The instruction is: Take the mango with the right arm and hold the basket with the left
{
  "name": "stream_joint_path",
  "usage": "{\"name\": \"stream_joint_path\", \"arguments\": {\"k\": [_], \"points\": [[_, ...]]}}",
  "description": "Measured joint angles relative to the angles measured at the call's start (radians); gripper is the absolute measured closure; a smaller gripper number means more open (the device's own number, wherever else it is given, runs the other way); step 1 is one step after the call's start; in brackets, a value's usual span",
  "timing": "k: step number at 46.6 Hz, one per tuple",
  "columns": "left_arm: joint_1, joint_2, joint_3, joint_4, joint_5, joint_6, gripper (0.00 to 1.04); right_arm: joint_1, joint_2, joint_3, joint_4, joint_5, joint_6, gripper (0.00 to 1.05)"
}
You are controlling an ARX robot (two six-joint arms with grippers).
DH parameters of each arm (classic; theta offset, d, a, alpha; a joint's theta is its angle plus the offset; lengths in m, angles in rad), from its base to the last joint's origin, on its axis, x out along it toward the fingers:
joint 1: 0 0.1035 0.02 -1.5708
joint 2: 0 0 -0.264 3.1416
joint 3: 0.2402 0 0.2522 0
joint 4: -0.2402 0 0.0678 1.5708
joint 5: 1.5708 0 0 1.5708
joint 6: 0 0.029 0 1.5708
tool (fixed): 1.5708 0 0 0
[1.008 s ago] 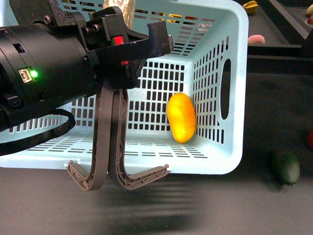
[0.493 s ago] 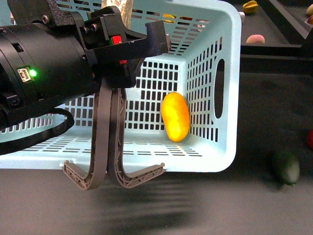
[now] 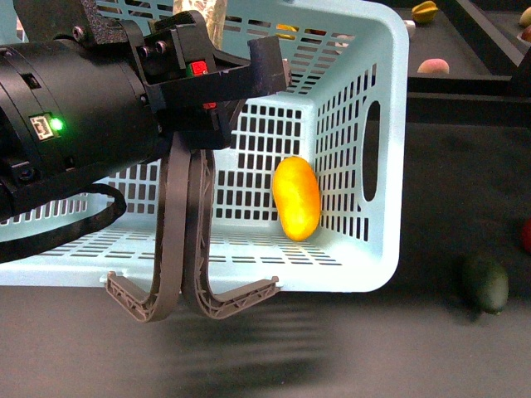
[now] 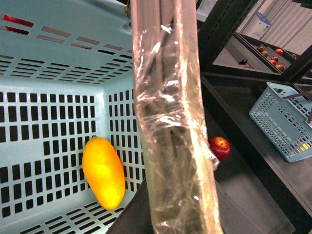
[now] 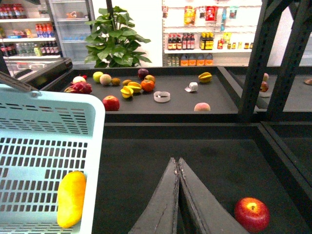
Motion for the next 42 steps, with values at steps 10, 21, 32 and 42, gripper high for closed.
{"name": "stream_joint_path", "arguments": {"k": [10, 21, 32, 42], "points": [[0.0, 0.0, 0.0, 0.0, -0.002, 0.0, 0.95, -0.118, -0.063, -0.028, -0.024, -0.105, 0.0, 1.03], [0.0, 0.0, 0.0, 0.0, -0.002, 0.0, 0.95, -0.121, -0.11, -0.046, -0.055, -0.111, 0.0, 1.03], [0.001, 0.0, 0.0, 0.0, -0.002, 0.0, 0.95, -0.121, -0.297, -0.045, -0.245, -0.112, -0.001, 1.03], [0.0, 0.0, 0.0, 0.0, 0.0, 0.0, 0.95, -0.121, -0.298, -0.045, -0.249, -0.111, 0.0, 1.03]]}}
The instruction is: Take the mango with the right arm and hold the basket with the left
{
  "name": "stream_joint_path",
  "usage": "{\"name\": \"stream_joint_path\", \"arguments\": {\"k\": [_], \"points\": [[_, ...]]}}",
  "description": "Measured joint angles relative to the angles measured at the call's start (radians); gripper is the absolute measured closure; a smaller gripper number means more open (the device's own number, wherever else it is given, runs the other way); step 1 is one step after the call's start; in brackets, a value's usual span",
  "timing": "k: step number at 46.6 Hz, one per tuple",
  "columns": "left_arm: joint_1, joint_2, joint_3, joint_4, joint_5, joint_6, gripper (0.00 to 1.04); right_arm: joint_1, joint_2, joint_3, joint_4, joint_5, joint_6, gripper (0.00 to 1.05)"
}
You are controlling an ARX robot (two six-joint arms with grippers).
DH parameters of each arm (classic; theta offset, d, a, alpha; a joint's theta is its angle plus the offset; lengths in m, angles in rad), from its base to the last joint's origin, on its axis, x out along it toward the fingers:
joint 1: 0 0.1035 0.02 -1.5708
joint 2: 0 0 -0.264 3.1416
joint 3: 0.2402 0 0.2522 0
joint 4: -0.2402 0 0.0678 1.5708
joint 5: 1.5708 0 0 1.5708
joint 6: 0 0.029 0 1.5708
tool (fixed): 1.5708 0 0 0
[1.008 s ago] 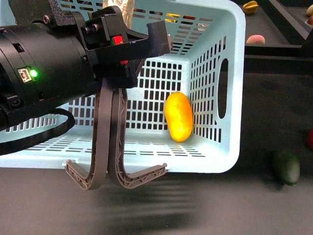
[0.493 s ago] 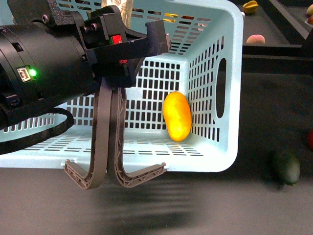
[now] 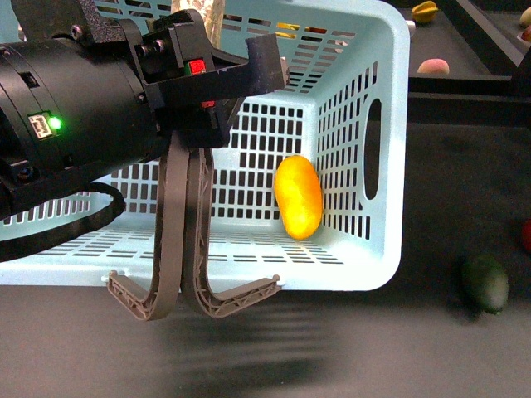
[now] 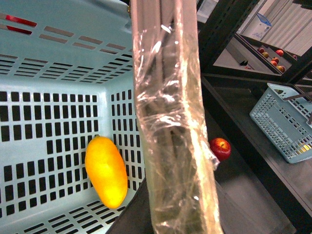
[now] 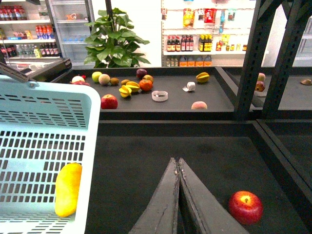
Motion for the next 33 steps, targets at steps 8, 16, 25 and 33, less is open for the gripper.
{"name": "stream_joint_path", "arguments": {"k": [8, 16, 25, 33], "points": [[0.0, 0.0, 0.0, 0.0, 0.0, 0.0, 0.95, 0.0, 0.0, 0.0, 0.0, 0.0, 0.0, 1.03], [0.0, 0.0, 0.0, 0.0, 0.0, 0.001, 0.95, 0.0, 0.0, 0.0, 0.0, 0.0, -0.002, 0.82], [0.0, 0.0, 0.0, 0.0, 0.0, 0.001, 0.95, 0.0, 0.0, 0.0, 0.0, 0.0, -0.002, 0.5], [-0.009, 0.009, 0.003, -0.001, -0.09, 0.039, 0.95, 0.0, 0.0, 0.0, 0.0, 0.0, -0.002, 0.2]]}}
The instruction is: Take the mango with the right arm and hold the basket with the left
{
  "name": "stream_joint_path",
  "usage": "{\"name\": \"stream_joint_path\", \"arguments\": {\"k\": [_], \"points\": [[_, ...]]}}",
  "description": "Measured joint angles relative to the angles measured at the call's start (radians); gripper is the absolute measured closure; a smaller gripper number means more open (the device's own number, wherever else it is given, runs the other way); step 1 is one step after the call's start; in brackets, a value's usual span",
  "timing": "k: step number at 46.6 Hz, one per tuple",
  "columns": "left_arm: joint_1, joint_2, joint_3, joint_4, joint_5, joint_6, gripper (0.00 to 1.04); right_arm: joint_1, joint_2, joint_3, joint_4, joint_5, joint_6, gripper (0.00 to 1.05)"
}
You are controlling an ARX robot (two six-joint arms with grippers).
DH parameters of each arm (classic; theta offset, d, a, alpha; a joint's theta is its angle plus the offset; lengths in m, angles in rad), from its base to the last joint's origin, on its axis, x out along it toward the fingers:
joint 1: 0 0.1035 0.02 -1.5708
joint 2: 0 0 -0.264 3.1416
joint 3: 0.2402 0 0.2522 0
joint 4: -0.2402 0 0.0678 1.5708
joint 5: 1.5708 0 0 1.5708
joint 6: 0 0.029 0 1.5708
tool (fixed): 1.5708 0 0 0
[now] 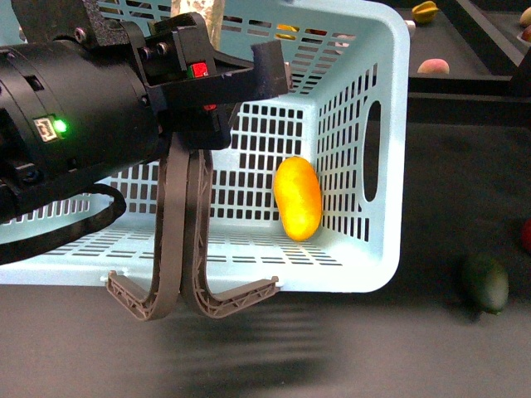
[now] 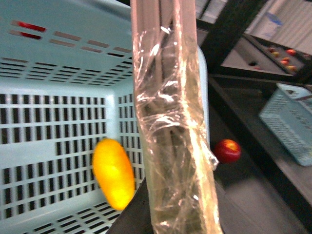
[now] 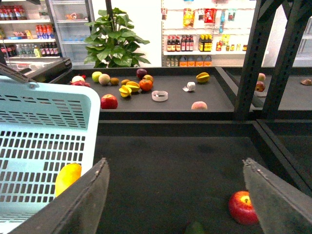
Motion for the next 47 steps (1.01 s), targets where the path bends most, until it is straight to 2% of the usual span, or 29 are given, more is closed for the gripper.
{"name": "stream_joint_path", "arguments": {"k": [6, 16, 22, 35, 47], "points": [[-0.005, 0.055, 0.058, -0.028, -0.118, 0.009, 0.95, 0.0, -0.002, 0.0, 0.0, -0.001, 0.001, 0.06], [0.042, 0.158, 0.2, -0.122, -0.259, -0.116, 0.95, 0.0, -0.002, 0.0, 0.0, 0.0, 0.0, 0.08], [0.099, 0.21, 0.298, -0.219, -0.344, -0.273, 0.95, 0.0, -0.002, 0.0, 0.0, 0.0, 0.0, 0.08], [0.248, 0.318, 0.51, -0.417, -0.448, -0.771, 0.95, 0.0, -0.002, 0.0, 0.0, 0.0, 0.0, 0.08], [0.33, 0.383, 0.6, -0.453, -0.509, -0.943, 0.95, 0.0, -0.002, 0.0, 0.0, 0.0, 0.0, 0.08]]}}
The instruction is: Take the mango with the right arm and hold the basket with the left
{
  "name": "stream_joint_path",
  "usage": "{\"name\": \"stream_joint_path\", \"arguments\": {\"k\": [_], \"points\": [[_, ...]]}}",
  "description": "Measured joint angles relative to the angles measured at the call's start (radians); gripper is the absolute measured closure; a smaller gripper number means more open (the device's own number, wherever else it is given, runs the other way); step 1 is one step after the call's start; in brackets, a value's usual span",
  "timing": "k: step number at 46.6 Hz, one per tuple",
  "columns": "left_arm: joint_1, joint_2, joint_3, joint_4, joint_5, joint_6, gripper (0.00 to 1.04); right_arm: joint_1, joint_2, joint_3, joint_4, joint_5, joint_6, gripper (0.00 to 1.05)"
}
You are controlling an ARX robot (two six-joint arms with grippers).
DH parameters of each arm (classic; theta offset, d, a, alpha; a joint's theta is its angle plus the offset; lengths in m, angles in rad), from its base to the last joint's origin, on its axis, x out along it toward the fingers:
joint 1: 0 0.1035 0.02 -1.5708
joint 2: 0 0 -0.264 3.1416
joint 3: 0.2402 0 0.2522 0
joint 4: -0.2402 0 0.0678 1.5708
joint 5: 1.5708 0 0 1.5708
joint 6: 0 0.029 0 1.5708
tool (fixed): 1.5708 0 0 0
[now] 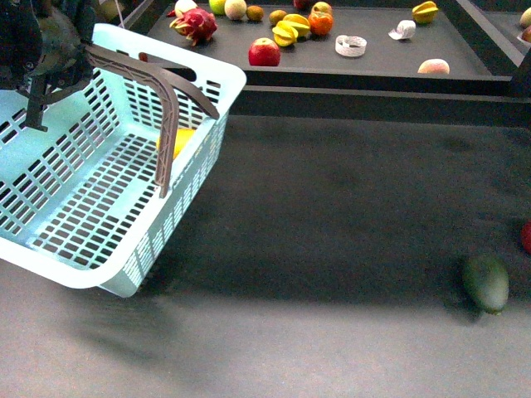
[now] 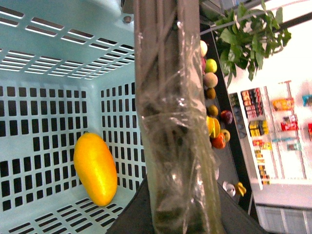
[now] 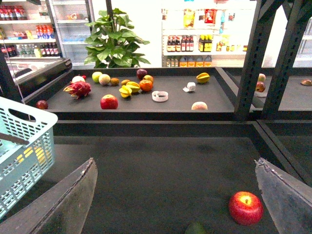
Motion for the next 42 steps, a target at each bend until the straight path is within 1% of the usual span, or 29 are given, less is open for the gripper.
{"name": "stream_joint_path", "arguments": {"k": [12, 24, 26, 35, 37, 38, 42], "points": [[0.076, 0.076, 0.047, 0.001, -0.018, -0.102, 0.95, 0.0, 0.0, 0.0, 0.0, 0.0, 0.0, 0.08], [0.101, 0.092, 0.074, -0.05, -0.028, -0.157, 0.94, 0.0, 0.0, 0.0, 0.0, 0.0, 0.0, 0.08], [0.101, 0.092, 0.075, -0.054, -0.026, -0.162, 0.89, 0.0, 0.0, 0.0, 0.0, 0.0, 0.0, 0.08], [0.096, 0.082, 0.072, -0.108, -0.037, -0.18, 0.58, 0.0, 0.0, 0.0, 0.0, 0.0, 0.0, 0.08], [0.093, 0.062, 0.059, -0.146, -0.04, -0.157, 0.47, 0.0, 0.0, 0.0, 0.0, 0.0, 0.0, 0.08], [0.091, 0.051, 0.048, -0.152, -0.043, -0.152, 0.44, 0.0, 0.0, 0.0, 0.0, 0.0, 0.0, 0.08], [0.08, -0.027, -0.019, -0.154, -0.05, -0.092, 0.24, 0.0, 0.0, 0.0, 0.0, 0.0, 0.0, 0.08]]}}
